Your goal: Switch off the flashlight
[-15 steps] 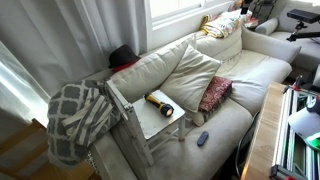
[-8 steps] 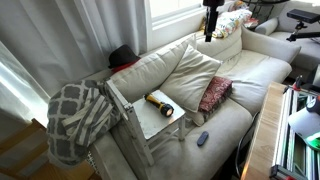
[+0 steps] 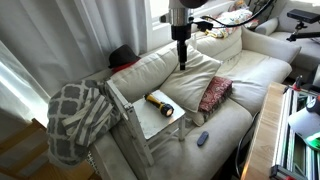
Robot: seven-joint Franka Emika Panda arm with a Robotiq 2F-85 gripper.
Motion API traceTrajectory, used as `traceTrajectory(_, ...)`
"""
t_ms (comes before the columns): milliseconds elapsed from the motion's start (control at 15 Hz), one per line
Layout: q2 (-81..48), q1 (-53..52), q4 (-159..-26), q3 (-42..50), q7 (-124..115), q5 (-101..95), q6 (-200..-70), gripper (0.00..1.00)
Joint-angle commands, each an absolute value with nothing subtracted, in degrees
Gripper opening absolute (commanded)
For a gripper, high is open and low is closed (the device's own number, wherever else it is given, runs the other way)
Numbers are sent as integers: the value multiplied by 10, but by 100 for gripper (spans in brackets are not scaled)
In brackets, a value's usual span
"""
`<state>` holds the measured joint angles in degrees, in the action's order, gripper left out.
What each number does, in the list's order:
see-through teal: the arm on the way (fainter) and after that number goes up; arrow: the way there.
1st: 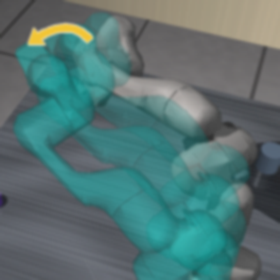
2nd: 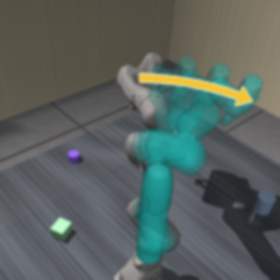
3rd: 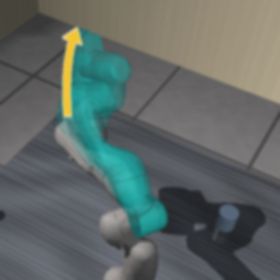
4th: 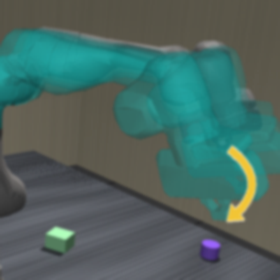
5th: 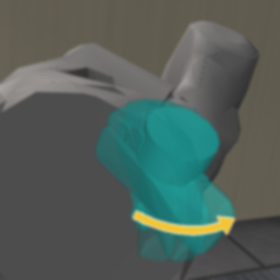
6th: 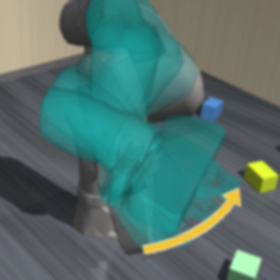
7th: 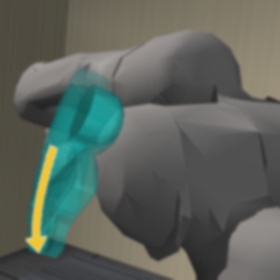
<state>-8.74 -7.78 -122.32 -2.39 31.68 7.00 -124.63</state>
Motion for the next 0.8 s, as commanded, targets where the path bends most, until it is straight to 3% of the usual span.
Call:
traceTrajectory(0, -98, -59, -1214, -44, 316, 66, -1245, 100)
traceTrajectory(333, -104, -55, -1203, -45, 321, 66, -1244, 100)
traceTrajectory(733, -170, -56, -1219, -75, 302, 99, -1362, 100)
